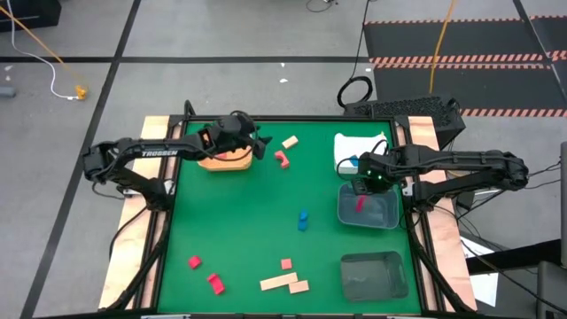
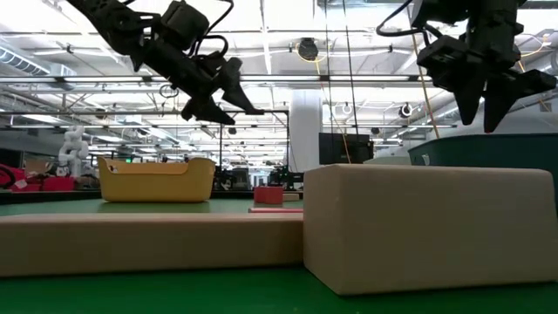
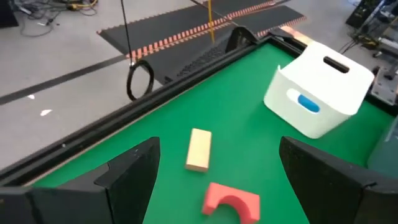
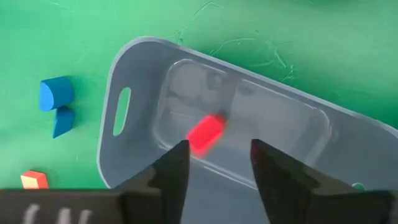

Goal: Sort & place blocks by color
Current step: Put the top blue block into the white bin

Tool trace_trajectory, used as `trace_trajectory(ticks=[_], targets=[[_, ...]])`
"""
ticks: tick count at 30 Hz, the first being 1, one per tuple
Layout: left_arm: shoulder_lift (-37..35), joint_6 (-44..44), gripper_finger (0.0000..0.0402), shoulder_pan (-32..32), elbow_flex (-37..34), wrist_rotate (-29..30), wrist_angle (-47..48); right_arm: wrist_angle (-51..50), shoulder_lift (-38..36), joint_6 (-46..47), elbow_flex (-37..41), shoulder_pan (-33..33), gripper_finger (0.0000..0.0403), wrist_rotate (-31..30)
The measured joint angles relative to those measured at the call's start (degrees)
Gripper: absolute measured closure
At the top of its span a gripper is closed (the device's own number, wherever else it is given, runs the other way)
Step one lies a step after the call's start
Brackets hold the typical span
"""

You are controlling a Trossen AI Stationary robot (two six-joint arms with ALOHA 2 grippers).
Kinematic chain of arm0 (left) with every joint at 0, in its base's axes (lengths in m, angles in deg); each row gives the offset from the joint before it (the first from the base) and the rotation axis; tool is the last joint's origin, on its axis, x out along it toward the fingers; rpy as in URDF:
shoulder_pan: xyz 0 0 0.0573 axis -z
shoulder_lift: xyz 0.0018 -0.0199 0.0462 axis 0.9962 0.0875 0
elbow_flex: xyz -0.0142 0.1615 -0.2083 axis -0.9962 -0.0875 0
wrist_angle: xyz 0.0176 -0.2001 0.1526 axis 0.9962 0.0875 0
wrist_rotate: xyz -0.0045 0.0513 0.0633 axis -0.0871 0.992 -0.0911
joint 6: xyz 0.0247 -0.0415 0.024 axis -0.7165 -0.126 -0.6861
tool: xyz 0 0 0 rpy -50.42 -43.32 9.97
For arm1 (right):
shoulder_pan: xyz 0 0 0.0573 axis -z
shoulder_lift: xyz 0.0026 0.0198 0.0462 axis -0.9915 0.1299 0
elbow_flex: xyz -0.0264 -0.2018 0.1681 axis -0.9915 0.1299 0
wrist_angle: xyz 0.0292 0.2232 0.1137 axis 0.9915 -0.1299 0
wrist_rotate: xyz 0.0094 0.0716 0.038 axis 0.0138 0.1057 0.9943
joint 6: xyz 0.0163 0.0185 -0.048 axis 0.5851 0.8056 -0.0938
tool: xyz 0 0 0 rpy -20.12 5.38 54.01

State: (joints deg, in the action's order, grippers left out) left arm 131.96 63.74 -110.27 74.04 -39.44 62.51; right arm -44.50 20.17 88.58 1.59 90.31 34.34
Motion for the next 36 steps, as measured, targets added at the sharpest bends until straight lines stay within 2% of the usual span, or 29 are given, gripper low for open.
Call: trace_trajectory(ticks=[6, 11, 15, 19, 24, 36], targets=[[0.0, -0.5, 0.0071, -0.5, 0.0, -9.4, 0.2, 1.5, 0.0, 0.0, 0.0, 0.0, 0.0186, 0.3], [0.0, -0.7, 0.0071, 0.8, 0.0, -15.7, 0.2, 4.5, 0.0, -0.3, 0.0, 0.0, 0.0177, 0.2], [0.0, -3.5, 0.0071, 3.7, 0.0, -17.0, 1.8, 9.8, 0.0, -3.5, 0.0, 0.0, 0.0177, 0.1], [0.0, -3.4, 0.0071, 7.5, 0.0, -17.1, 3.9, 17.7, 0.0, -7.7, 0.0, 0.0, 0.0177, 0.0], [0.0, 4.3, 0.0071, 12.7, -0.1, -16.6, 4.2, 27.4, 0.0, -13.8, 0.0, -1.0, 0.0177, -0.3], [0.0, 24.6, 0.0071, 27.0, -0.1, -4.1, 8.1, 39.0, 1.2, -28.3, 0.0, -10.4, 0.0177, -4.8]])
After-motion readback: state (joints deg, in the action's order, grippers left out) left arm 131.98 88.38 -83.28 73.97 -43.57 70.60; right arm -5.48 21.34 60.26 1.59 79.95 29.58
